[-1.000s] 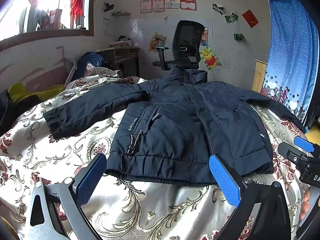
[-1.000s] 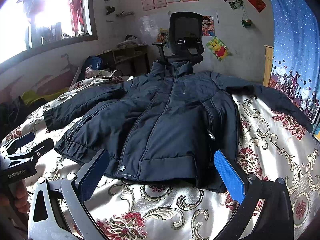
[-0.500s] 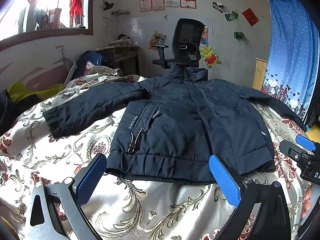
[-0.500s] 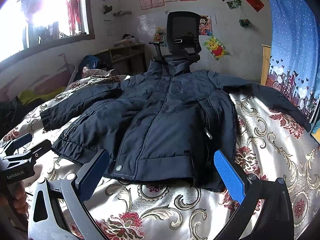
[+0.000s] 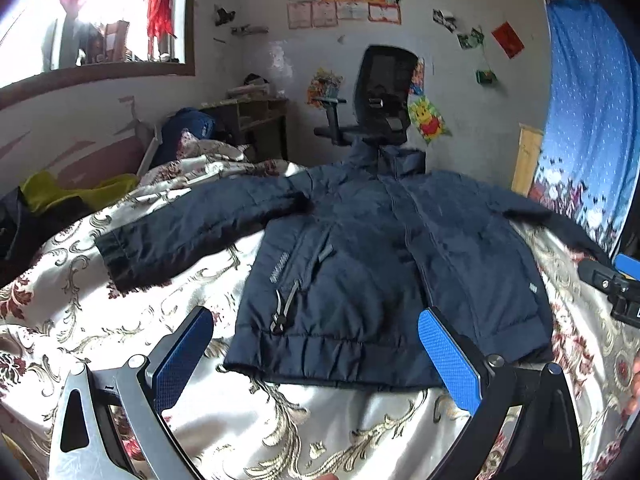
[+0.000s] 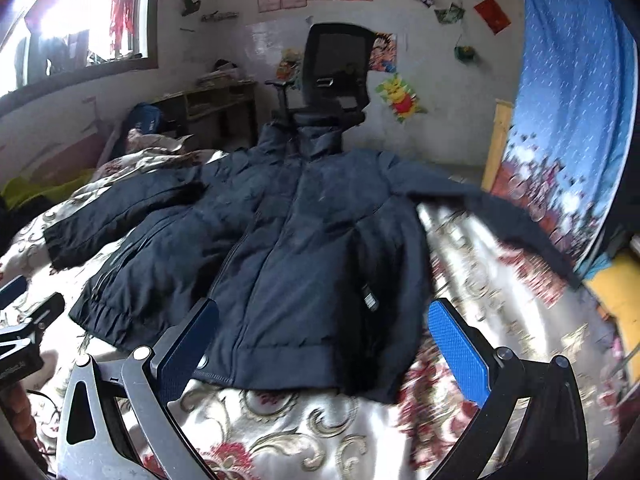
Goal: Fold large clothes
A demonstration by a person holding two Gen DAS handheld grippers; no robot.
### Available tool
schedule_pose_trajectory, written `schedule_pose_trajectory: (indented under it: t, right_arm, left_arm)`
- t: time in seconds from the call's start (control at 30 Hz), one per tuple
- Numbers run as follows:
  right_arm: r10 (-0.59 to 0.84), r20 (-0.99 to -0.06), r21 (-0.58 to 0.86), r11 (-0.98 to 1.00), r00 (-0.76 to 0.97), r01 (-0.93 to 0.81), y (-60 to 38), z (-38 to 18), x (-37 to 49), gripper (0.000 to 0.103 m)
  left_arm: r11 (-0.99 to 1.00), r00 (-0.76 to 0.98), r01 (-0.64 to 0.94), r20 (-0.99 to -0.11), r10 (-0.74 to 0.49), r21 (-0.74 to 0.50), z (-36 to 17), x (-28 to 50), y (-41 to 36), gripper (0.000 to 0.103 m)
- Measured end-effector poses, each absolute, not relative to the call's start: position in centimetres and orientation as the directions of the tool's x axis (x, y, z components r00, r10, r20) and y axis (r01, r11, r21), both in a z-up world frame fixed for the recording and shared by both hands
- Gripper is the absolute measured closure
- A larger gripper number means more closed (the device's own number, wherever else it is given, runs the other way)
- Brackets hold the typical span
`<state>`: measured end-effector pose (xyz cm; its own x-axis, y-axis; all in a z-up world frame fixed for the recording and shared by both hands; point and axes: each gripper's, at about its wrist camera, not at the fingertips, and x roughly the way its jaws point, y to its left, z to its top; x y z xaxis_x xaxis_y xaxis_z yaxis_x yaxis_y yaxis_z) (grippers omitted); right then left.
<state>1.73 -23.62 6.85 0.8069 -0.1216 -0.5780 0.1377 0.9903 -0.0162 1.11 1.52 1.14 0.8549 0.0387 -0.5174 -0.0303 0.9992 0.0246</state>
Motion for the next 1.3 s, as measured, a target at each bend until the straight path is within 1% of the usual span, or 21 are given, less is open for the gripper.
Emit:
schedule_pose_trajectory:
  t: [0.2,0.33,0.43,0.63,0.73,0.83,0.97,1.07,1.17,1.27,1.3]
  right_arm:
    - [-0.183,-0.509,-0.070,0.983,0.841,0.172,-24.1,11.8,0.1,0.001]
    - [-0.211,-0.495,-0.084,0.977,0.843,0.196,-25.3,14.4,-0.4,0.001]
    - [-0.236,-0.488,-0.123,0.972,0.840,0.201,-25.8,16.3,0.1,0.001]
    - [-0.281,-0.410,-0.233,0.952,0.868,0.198,-26.2,20.1,2.6,0.001]
    - [-0.294,-0.375,-0.281,0.940,0.879,0.195,-26.3,21.3,5.0,0.001]
    - [-0.303,-0.367,-0.294,0.935,0.879,0.200,-26.7,21.9,7.9,0.001]
    - [-0.315,-0.372,-0.297,0.932,0.873,0.210,-27.9,21.1,11.9,0.001]
    - [-0.332,-0.398,-0.267,0.934,0.855,0.238,-29.7,19.7,14.6,0.001]
    - [-0.321,-0.442,-0.199,0.946,0.838,0.257,-32.2,17.5,16.3,0.001]
    - [-0.308,-0.492,-0.111,0.950,0.815,0.292,-35.5,14.3,17.2,0.001]
    - [-0.283,-0.513,-0.057,0.953,0.810,0.297,-36.9,13.1,17.4,0.001]
  left_arm:
    - [0.999,0.873,-0.051,-0.485,0.053,0.017,4.2,0.2,1.9,0.000]
    - [0.998,0.873,-0.055,-0.484,0.057,0.019,6.5,0.7,1.6,0.000]
    - [0.998,0.863,-0.053,-0.501,0.067,0.042,8.9,2.3,1.4,0.000]
    - [0.996,0.885,-0.066,-0.458,0.084,0.055,13.5,6.2,1.2,0.000]
    - [0.994,0.885,-0.075,-0.454,0.101,0.075,14.5,8.8,0.9,0.000]
    - [0.993,0.882,-0.082,-0.458,0.114,0.088,15.2,12.5,0.6,0.000]
    - [0.995,0.880,-0.072,-0.464,0.098,0.074,15.4,17.3,0.0,0.000]
    - [0.996,0.890,-0.043,-0.450,0.072,0.074,15.2,20.5,-1.3,0.000]
    - [0.998,0.894,0.003,-0.447,0.027,0.065,14.3,24.2,-3.5,0.000]
    - [0.998,0.881,0.057,-0.472,-0.033,0.036,12.7,27.6,-6.4,0.000]
    - [0.997,0.872,0.075,-0.487,-0.054,0.023,11.8,28.8,-7.6,0.000]
